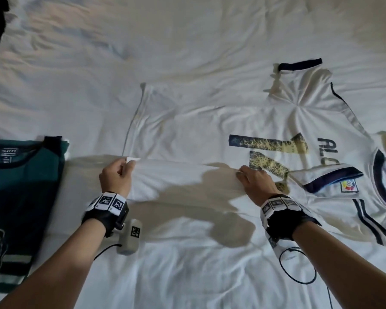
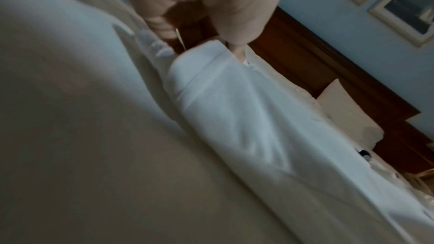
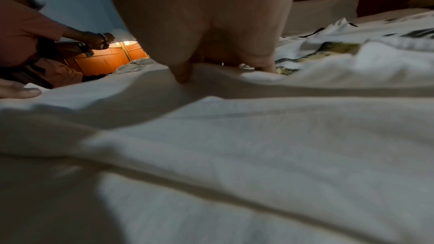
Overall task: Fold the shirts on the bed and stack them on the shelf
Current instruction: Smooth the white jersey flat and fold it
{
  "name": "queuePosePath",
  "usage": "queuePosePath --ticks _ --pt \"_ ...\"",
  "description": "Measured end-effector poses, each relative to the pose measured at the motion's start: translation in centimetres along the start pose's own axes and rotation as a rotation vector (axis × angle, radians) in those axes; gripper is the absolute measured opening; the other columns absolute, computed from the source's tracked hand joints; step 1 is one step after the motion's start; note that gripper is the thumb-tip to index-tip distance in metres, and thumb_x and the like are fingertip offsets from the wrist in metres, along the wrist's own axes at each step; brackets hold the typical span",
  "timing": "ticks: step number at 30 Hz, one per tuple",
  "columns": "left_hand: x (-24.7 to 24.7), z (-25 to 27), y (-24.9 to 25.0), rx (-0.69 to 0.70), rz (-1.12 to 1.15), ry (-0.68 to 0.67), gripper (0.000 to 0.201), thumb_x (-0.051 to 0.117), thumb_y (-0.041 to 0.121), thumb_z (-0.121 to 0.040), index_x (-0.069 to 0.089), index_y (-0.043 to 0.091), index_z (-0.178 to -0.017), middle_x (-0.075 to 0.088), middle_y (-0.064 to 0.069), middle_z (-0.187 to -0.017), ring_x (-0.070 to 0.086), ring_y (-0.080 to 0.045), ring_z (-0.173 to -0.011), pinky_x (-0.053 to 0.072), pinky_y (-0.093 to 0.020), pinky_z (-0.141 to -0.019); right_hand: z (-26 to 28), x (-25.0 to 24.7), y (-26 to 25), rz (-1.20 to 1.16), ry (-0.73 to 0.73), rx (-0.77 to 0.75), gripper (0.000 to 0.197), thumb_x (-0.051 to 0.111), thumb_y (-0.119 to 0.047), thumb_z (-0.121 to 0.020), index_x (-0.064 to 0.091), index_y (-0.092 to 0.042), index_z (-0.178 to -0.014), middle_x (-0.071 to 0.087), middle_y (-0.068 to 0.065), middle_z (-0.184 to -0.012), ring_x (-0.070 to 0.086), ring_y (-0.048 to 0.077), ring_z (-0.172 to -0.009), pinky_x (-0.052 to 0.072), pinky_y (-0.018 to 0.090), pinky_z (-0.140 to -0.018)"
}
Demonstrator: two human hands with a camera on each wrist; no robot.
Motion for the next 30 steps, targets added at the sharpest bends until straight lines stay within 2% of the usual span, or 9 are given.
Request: queuePosePath --ticks 3,5,7,9,14,18,23,27,30 --pt "0.0 0.3 -0.7 -0.001 -0.045 0.092 0.024 0.065 0.027 -0.091 0.070 0.007 -0.104 0.068 -0.017 -0.097 0.063 -0.034 -0.091 0.046 -0.033 -0.083 1.9 0.5 -1.4 0.069 0.082 -0.048 0.048 0.058 -0.039 -0.090 0.043 -0.024 -0.133 0.043 0.007 -0.140 0.044 0.029 -0.127 0.042 0.049 -0.096" --pt "0.1 1.1 -1.6 -0.103 -0.185 0.116 0.037 0.058 0.036 -0.094 0.064 0.005 -0.114 0.060 -0.021 -0.114 0.053 -0.038 -0.110 0.041 -0.043 -0.094 4.3 2.0 -3.0 0.193 0.075 -0.178 0.078 0.061 -0.045 -0.079 0.025 -0.029 -0.147 0.014 0.002 -0.159 0.012 0.025 -0.148 0.014 0.064 -0.113" --pt "0.2 2.2 -2.3 -0.248 -0.336 0.088 0.048 0.047 0.045 -0.096 0.059 0.003 -0.117 0.054 -0.023 -0.123 0.044 -0.038 -0.120 0.033 -0.049 -0.099 6.7 4.4 -4.4 0.242 0.020 -0.341 0.091 0.060 -0.039 -0.072 0.017 -0.025 -0.152 0.002 0.000 -0.163 0.000 0.023 -0.150 -0.002 0.065 -0.114" --pt "0.5 3.0 -2.4 -0.279 -0.433 0.041 0.055 0.040 0.050 -0.097 0.058 0.002 -0.116 0.054 -0.024 -0.124 0.043 -0.039 -0.121 0.032 -0.051 -0.100 7.8 6.7 -5.2 0.263 0.002 -0.460 0.096 0.063 -0.022 -0.067 0.020 -0.019 -0.153 0.005 0.001 -0.163 0.005 0.024 -0.150 0.000 0.060 -0.114" --pt "0.9 2.2 -1.7 -0.200 -0.465 -0.059 0.048 0.039 0.042 -0.100 0.053 0.001 -0.120 0.061 -0.030 -0.110 0.056 -0.046 -0.105 0.041 -0.049 -0.088 5.3 7.8 -5.4 0.301 0.041 -0.422 0.101 0.046 0.011 -0.060 0.021 -0.017 -0.153 0.010 0.003 -0.163 0.008 0.028 -0.149 0.004 0.060 -0.116" --pt "-0.7 2.9 -1.4 -0.160 -0.441 -0.082 0.041 0.039 0.037 -0.102 0.053 0.001 -0.117 0.061 -0.034 -0.106 0.057 -0.051 -0.098 0.044 -0.051 -0.081 4.7 6.9 -5.6 0.241 -0.095 -0.423 0.094 0.013 0.009 -0.067 0.013 -0.023 -0.155 -0.002 -0.001 -0.163 -0.006 0.031 -0.148 -0.002 0.060 -0.113" --pt "-2.8 5.2 -3.1 -0.212 -0.407 -0.064 0.039 0.041 0.038 -0.101 0.054 0.004 -0.114 0.061 -0.034 -0.104 0.056 -0.051 -0.097 0.043 -0.051 -0.081 6.6 6.2 -6.3 0.275 -0.216 -0.489 0.112 0.019 0.017 -0.054 0.003 -0.027 -0.156 -0.013 -0.001 -0.162 -0.018 0.027 -0.147 -0.017 0.054 -0.109" --pt "-2.3 5.8 -3.4 -0.209 -0.368 0.014 0.034 0.047 0.039 -0.098 0.056 0.008 -0.110 0.063 -0.027 -0.107 0.057 -0.047 -0.097 0.041 -0.047 -0.076 6.8 4.7 -5.9 0.276 -0.278 -0.447 0.111 0.053 -0.012 -0.065 -0.011 -0.032 -0.153 -0.029 -0.004 -0.157 -0.030 0.018 -0.143 -0.023 0.053 -0.110" --pt "-1.1 5.3 -2.0 -0.139 -0.325 0.060 0.038 0.047 0.041 -0.097 0.056 0.008 -0.113 0.061 -0.021 -0.114 0.056 -0.043 -0.105 0.043 -0.049 -0.079 6.1 2.1 -3.4 0.167 -0.136 -0.250 0.093 0.049 -0.038 -0.075 0.003 -0.030 -0.155 -0.010 -0.004 -0.162 -0.013 0.017 -0.149 -0.011 0.052 -0.118"
Point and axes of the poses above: each hand's wrist, its own z-axis away from the middle knuckle, its own x-axis out of the palm, y = z × x, the point moved 4 cm from there along -z, towards the middle knuckle
